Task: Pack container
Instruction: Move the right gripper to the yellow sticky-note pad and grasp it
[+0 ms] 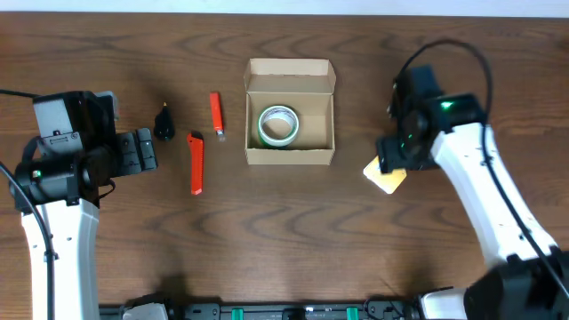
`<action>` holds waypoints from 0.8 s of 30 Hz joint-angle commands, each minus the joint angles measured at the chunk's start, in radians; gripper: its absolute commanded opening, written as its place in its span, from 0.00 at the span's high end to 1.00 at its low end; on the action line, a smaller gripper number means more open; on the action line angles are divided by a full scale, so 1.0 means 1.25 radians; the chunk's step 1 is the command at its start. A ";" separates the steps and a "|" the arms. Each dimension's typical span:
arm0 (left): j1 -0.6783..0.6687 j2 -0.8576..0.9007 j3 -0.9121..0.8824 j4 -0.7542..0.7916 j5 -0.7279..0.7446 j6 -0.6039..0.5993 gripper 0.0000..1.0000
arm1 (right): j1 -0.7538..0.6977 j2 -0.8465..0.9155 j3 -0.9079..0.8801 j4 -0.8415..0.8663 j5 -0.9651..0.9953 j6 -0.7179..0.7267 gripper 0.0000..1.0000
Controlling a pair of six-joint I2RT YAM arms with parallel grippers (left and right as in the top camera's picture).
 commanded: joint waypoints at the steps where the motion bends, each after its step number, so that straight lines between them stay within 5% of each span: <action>1: 0.003 0.000 0.016 -0.003 -0.005 0.009 0.05 | -0.005 0.011 -0.078 0.051 -0.008 -0.118 0.19; 11: 0.003 0.000 0.016 -0.003 -0.005 0.008 0.05 | -0.021 0.094 -0.171 0.260 0.015 -0.338 0.10; 24: 0.003 0.000 0.016 -0.003 -0.005 0.008 0.05 | -0.043 0.256 -0.168 0.350 0.036 -0.389 0.08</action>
